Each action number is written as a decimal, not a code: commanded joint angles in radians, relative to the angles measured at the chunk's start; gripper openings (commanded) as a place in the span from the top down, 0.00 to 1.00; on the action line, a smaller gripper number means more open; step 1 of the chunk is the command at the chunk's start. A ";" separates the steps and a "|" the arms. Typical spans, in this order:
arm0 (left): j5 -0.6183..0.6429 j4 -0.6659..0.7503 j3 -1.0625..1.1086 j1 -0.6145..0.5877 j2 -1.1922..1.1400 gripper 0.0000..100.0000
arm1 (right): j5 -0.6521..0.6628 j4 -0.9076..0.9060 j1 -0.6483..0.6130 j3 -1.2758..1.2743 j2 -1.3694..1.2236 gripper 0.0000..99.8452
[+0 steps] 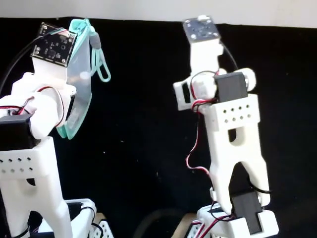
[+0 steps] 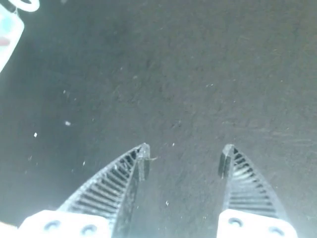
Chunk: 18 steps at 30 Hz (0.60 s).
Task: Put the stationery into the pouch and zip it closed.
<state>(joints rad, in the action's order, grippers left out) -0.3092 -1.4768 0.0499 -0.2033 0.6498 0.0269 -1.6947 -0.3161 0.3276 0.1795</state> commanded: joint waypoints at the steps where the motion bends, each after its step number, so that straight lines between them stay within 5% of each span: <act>1: -0.011 0.058 -0.013 -0.015 0.008 0.99 | 0.009 -0.010 -0.015 0.042 0.019 0.77; 8: -0.002 0.178 0.194 0.035 0.008 0.99 | 0.009 -0.010 -0.012 0.042 0.019 0.77; 18: 0.097 0.264 0.348 0.387 0.008 0.99 | 0.009 -0.010 0.016 0.038 0.044 0.77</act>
<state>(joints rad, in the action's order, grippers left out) -0.2417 -1.2543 0.3613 0.0836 0.6651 0.0269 -1.6962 -0.3191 0.3276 0.1795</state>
